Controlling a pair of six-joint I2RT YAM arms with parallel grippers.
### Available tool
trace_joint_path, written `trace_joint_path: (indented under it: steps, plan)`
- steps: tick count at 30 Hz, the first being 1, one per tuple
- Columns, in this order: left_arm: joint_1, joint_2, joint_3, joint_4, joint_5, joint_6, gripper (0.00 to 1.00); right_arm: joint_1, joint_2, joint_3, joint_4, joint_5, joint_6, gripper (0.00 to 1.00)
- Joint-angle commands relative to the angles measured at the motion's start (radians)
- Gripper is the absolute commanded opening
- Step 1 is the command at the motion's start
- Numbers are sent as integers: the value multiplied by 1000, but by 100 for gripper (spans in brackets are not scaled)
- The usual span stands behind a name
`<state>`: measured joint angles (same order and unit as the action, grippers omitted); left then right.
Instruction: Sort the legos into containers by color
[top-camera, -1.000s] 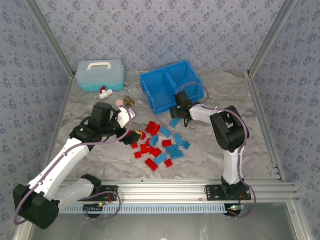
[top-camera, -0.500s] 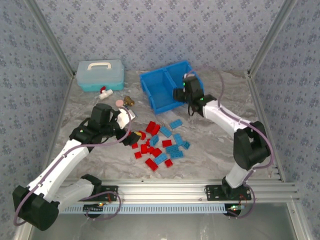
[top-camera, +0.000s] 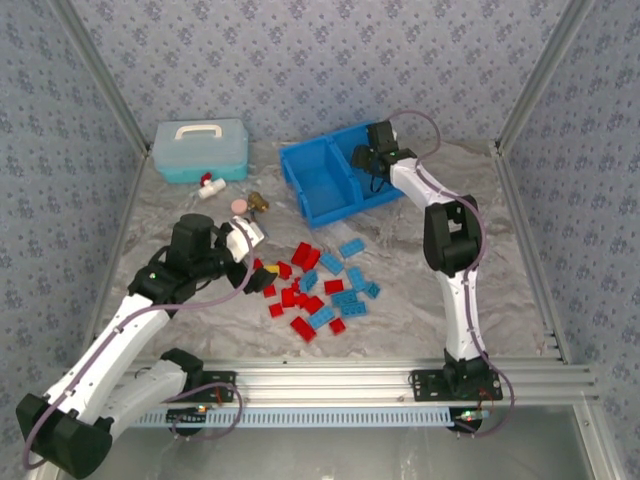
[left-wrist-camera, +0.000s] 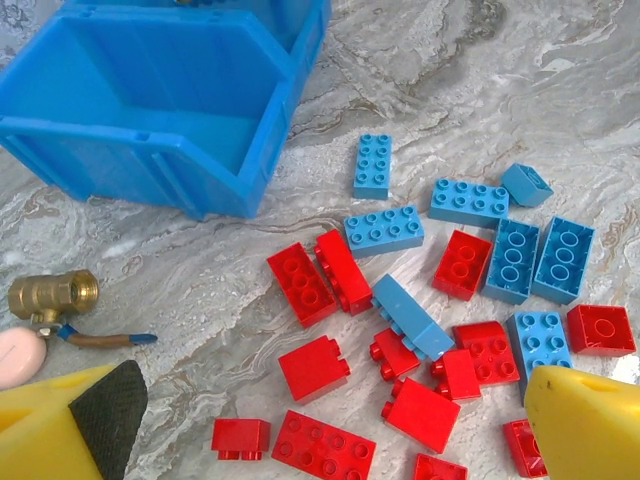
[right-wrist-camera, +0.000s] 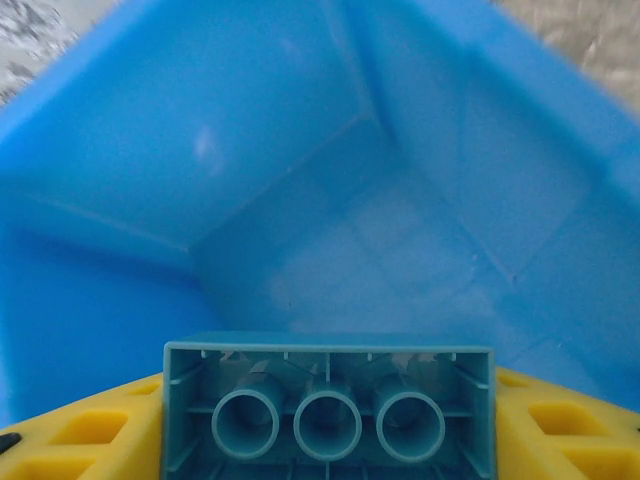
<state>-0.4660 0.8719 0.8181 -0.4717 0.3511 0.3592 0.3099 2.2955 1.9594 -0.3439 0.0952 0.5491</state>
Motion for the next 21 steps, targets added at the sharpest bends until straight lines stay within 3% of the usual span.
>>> trace_joint_path:
  steps: [1,4,13,21]
  plan:
    - [-3,-7,-1,22,5,17,99,2,-14,62,-60,-9,72,66]
    - [-3,-7,-2,28,9,11,99,3,-38,62,-74,0,72,77]
    - [-3,0,-6,39,8,4,99,6,-229,-33,-77,7,6,78]
    - [0,-9,-24,50,64,25,99,137,-673,-608,-60,0,-183,80]
